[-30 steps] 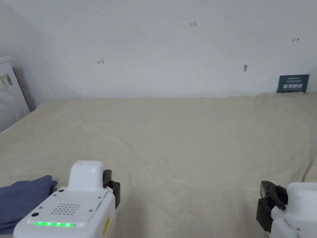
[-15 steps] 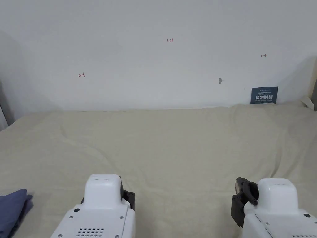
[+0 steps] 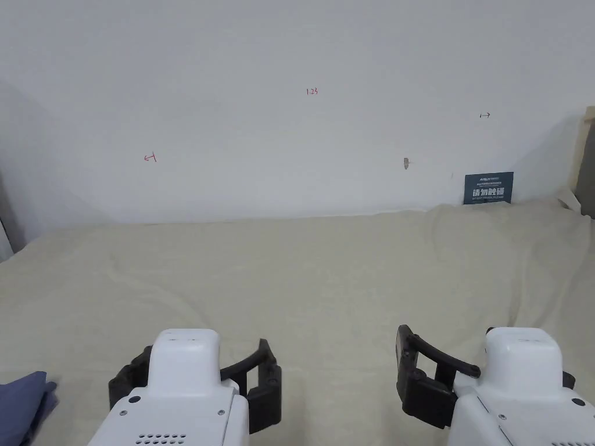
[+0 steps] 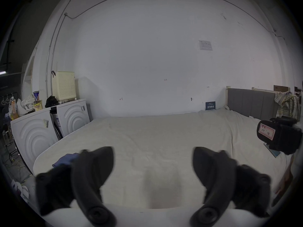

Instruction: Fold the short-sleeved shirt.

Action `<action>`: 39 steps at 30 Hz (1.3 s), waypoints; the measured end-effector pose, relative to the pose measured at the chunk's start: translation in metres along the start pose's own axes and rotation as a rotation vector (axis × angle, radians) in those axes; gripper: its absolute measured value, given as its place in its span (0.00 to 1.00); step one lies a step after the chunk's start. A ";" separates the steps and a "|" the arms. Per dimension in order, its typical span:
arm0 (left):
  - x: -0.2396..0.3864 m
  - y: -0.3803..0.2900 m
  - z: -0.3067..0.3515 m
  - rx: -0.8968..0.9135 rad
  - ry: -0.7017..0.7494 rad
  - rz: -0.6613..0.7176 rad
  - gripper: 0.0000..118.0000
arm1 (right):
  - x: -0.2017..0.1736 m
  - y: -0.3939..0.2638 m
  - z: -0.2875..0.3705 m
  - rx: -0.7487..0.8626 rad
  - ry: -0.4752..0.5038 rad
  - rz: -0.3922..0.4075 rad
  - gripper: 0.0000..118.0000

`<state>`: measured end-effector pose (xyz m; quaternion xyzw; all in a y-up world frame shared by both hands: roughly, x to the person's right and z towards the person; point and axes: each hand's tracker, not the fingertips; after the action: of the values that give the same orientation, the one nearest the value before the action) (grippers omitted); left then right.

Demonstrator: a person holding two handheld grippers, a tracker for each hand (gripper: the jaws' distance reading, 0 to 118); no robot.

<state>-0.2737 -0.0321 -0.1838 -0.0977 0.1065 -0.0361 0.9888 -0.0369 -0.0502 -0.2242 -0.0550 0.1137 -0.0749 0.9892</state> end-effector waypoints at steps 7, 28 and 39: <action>0.000 0.004 -0.001 -0.015 0.009 -0.019 1.00 | -0.004 0.014 0.000 -0.074 -0.034 -0.008 0.77; -0.001 0.014 0.002 -0.008 -0.026 0.040 1.00 | -0.026 0.012 0.005 -0.008 -0.203 0.190 0.78; -0.008 0.013 0.008 0.033 -0.012 0.060 1.00 | -0.008 0.008 0.010 0.046 -0.102 0.133 0.78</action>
<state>-0.2796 -0.0168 -0.1775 -0.0784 0.1030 -0.0075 0.9916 -0.0412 -0.0403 -0.2140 -0.0283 0.0649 -0.0089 0.9974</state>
